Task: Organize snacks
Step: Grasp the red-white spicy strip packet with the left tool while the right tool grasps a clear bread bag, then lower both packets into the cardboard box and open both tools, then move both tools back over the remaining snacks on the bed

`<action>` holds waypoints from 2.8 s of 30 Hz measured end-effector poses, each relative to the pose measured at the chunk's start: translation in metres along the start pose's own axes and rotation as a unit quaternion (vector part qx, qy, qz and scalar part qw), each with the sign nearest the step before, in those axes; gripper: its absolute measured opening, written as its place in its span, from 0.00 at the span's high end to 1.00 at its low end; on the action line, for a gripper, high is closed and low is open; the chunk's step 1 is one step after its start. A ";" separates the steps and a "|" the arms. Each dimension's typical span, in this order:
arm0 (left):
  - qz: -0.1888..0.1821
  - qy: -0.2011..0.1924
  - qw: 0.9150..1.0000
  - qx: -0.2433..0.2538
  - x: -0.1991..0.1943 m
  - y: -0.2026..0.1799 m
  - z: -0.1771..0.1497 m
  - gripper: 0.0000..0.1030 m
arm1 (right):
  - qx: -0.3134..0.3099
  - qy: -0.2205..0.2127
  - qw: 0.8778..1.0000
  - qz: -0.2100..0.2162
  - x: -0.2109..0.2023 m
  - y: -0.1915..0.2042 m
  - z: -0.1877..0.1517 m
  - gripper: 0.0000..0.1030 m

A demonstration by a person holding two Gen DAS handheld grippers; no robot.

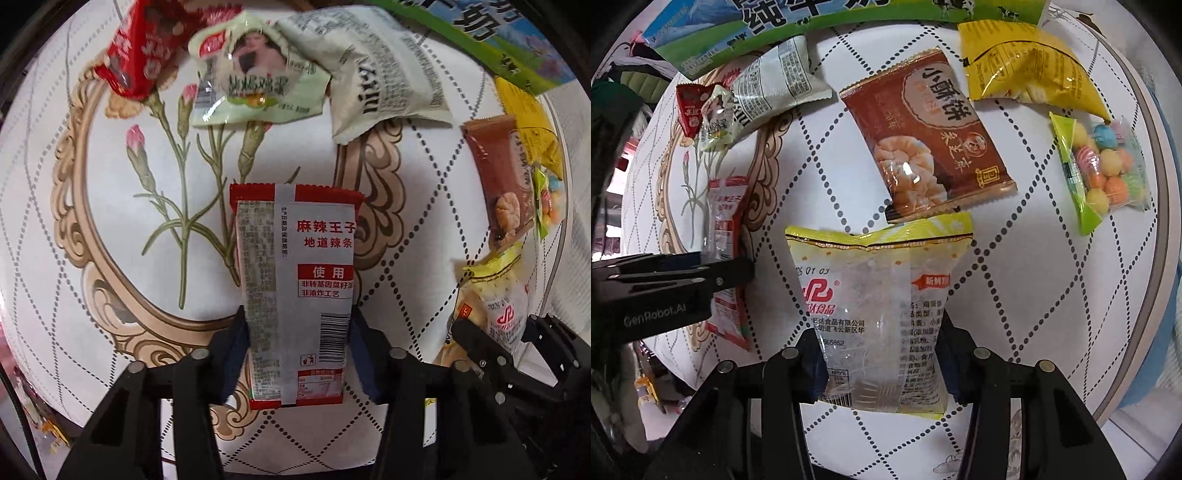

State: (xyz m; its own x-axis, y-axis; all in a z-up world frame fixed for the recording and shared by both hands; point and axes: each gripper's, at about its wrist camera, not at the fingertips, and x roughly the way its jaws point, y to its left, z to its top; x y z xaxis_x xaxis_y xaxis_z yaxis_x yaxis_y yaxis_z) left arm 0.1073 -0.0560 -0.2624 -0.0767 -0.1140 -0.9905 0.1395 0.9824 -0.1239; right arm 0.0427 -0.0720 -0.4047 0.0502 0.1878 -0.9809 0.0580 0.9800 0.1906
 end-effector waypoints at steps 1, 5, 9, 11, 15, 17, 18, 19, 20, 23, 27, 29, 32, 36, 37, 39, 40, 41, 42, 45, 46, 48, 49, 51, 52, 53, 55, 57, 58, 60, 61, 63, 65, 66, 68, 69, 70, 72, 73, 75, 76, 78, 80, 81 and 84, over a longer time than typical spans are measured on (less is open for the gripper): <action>0.000 -0.004 1.000 0.003 -0.004 -0.003 -0.001 0.57 | 0.000 -0.004 1.000 0.004 0.001 -0.001 -0.004 0.57; -0.018 -0.019 1.000 0.017 -0.031 -0.010 -0.007 0.58 | 0.013 -0.017 0.999 0.040 -0.017 0.003 -0.009 0.59; -0.040 -0.053 0.997 0.042 -0.075 -0.021 -0.011 0.58 | 0.008 -0.046 0.996 0.073 -0.059 0.000 -0.010 0.59; -0.057 -0.070 0.995 0.051 -0.101 -0.028 -0.004 0.58 | 0.009 -0.063 0.994 0.094 -0.083 -0.002 -0.001 0.59; -0.090 -0.111 0.988 0.063 -0.156 -0.033 0.032 0.58 | 0.007 -0.118 0.987 0.112 -0.136 -0.003 0.034 0.59; -0.091 -0.138 0.984 0.072 -0.179 -0.028 0.052 0.58 | 0.001 -0.149 0.983 0.109 -0.162 -0.005 0.059 0.59; -0.085 -0.151 0.982 0.077 -0.191 -0.028 0.064 0.58 | -0.001 -0.166 0.981 0.103 -0.174 -0.006 0.073 0.59; -0.080 -0.161 0.980 0.080 -0.202 -0.029 0.080 0.58 | -0.003 -0.181 0.979 0.094 -0.184 -0.009 0.087 0.59; -0.076 -0.168 0.979 0.082 -0.209 -0.031 0.096 0.58 | -0.004 -0.191 0.978 0.087 -0.191 -0.010 0.100 0.59; -0.054 -0.183 0.978 0.086 -0.232 -0.028 0.137 0.58 | -0.006 -0.214 0.975 0.055 -0.204 -0.011 0.159 0.59; -0.015 -0.183 0.979 0.089 -0.236 -0.026 0.183 0.58 | -0.006 -0.205 0.978 0.028 -0.205 -0.024 0.208 0.59; 0.004 -0.179 0.980 0.084 -0.228 -0.017 0.202 0.58 | -0.006 -0.192 0.981 0.015 -0.196 -0.028 0.229 0.59; 0.009 -0.145 0.987 0.068 -0.206 0.001 0.231 0.58 | -0.006 -0.160 0.987 0.005 -0.169 -0.032 0.259 0.59; 0.018 -0.092 0.995 0.045 -0.174 0.017 0.256 0.58 | -0.008 -0.120 0.993 -0.001 -0.137 -0.033 0.276 0.59; 0.017 -0.083 0.996 0.042 -0.170 0.016 0.258 0.58 | -0.010 -0.112 0.994 -0.003 -0.130 -0.033 0.282 0.59; 0.008 -0.056 0.998 0.027 -0.154 0.025 0.264 0.57 | -0.010 -0.094 0.996 0.001 -0.118 -0.033 0.286 0.58; 0.003 -0.046 0.999 0.023 -0.153 0.025 0.265 0.55 | -0.003 -0.077 0.997 0.000 -0.111 -0.035 0.289 0.57; -0.003 -0.036 0.999 0.020 -0.147 0.027 0.265 0.54 | -0.001 -0.067 0.998 -0.006 -0.108 -0.034 0.289 0.50; -0.005 -0.025 1.000 0.016 -0.142 0.029 0.265 0.52 | -0.004 -0.055 0.998 -0.012 -0.103 -0.033 0.290 0.33; -0.004 -0.022 1.000 -0.001 -0.136 0.035 0.265 0.41 | -0.010 -0.043 0.999 -0.027 -0.096 -0.028 0.292 0.05; -0.007 -0.021 1.000 -0.004 -0.136 0.035 0.264 0.34 | -0.012 -0.039 0.999 -0.029 -0.094 -0.027 0.292 0.05; -0.010 -0.027 1.000 -0.010 -0.138 0.037 0.264 0.14 | -0.012 -0.031 0.999 -0.030 -0.089 -0.024 0.293 0.05; -0.006 -0.031 0.999 -0.009 -0.139 0.036 0.262 0.12 | -0.013 -0.029 0.999 -0.028 -0.088 -0.023 0.292 0.05; 0.001 -0.034 0.999 -0.006 -0.141 0.034 0.258 0.09 | -0.014 -0.029 0.999 -0.031 -0.086 -0.021 0.290 0.05; 0.000 -0.035 0.999 -0.004 -0.143 0.033 0.256 0.08 | -0.013 -0.029 0.999 -0.033 -0.085 -0.021 0.289 0.05; 0.000 -0.037 0.999 -0.002 -0.144 0.031 0.254 0.08 | -0.012 -0.031 0.999 -0.033 -0.085 -0.021 0.287 0.05; 0.005 -0.048 0.999 0.003 -0.148 0.029 0.247 0.08 | -0.006 -0.038 0.999 -0.034 -0.088 -0.022 0.283 0.05; 0.011 -0.062 0.998 0.004 -0.154 0.028 0.240 0.08 | -0.003 -0.047 0.998 -0.038 -0.092 -0.023 0.280 0.05; 0.015 -0.071 0.997 0.003 -0.154 0.031 0.237 0.08 | -0.003 -0.055 0.998 -0.041 -0.094 -0.023 0.277 0.05; 0.022 -0.090 0.996 0.004 -0.160 0.030 0.226 0.08 | -0.003 -0.065 0.997 -0.046 -0.100 -0.023 0.272 0.05; 0.023 -0.098 0.995 0.004 -0.162 0.030 0.221 0.08 | -0.001 -0.072 0.996 -0.046 -0.103 -0.023 0.269 0.05; 0.021 -0.115 0.993 0.002 -0.166 0.032 0.214 0.08 | 0.003 -0.086 0.995 -0.047 -0.110 -0.023 0.262 0.05; 0.024 -0.135 0.991 0.002 -0.171 0.032 0.206 0.08 | 0.002 -0.103 0.993 -0.052 -0.119 -0.021 0.253 0.05; 0.026 -0.147 0.989 0.001 -0.176 0.033 0.200 0.08 | 0.001 -0.110 0.993 -0.053 -0.123 -0.020 0.249 0.05; 0.026 -0.169 0.985 -0.003 -0.184 0.034 0.190 0.08 | 0.000 -0.125 0.991 -0.054 -0.131 -0.019 0.239 0.05; 0.025 -0.180 0.983 -0.004 -0.188 0.034 0.185 0.08 | 0.000 -0.134 0.989 -0.056 -0.136 -0.017 0.234 0.05; 0.027 -0.192 0.981 -0.003 -0.193 0.033 0.180 0.08 | -0.002 -0.140 0.989 -0.056 -0.139 -0.016 0.230 0.05; 0.028 -0.209 0.978 0.000 -0.199 0.030 0.171 0.08 | 0.001 -0.153 0.987 -0.054 -0.147 -0.015 0.220 0.05; 0.029 -0.217 0.976 0.001 -0.203 0.029 0.165 0.08 | 0.002 -0.161 0.986 -0.052 -0.152 -0.014 0.216 0.05; 0.026 -0.234 0.972 0.003 -0.211 0.027 0.153 0.08 | 0.002 -0.174 0.983 -0.052 -0.160 -0.012 0.207 0.05; 0.026 -0.244 0.969 0.004 -0.215 0.026 0.146 0.08 | 0.003 -0.182 0.982 -0.051 -0.165 -0.011 0.202 0.05; 0.031 -0.262 0.965 0.008 -0.223 0.023 0.134 0.08 | 0.003 -0.199 0.978 -0.054 -0.176 -0.009 0.191 0.05; 0.033 -0.278 0.960 0.013 -0.231 0.020 0.123 0.08 | 0.004 -0.215 0.975 -0.057 -0.186 -0.008 0.182 0.05; 0.034 -0.285 0.958 0.015 -0.235 0.018 0.117 0.08 | 0.003 -0.223 0.973 -0.058 -0.192 -0.007 0.178 0.05; 0.034 -0.307 0.951 0.020 -0.246 0.014 0.100 0.08 | 0.007 -0.249 0.967 -0.058 -0.211 -0.004 0.161 0.05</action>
State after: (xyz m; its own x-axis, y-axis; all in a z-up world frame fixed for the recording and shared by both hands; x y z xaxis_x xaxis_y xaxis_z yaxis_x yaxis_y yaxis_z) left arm 0.2273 -0.0291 -0.0264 0.5222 -0.1276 -0.8432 0.1628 0.9855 -0.0483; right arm 0.1926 -0.1263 -0.1925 0.5161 0.0185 -0.8563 0.1045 0.9909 0.0844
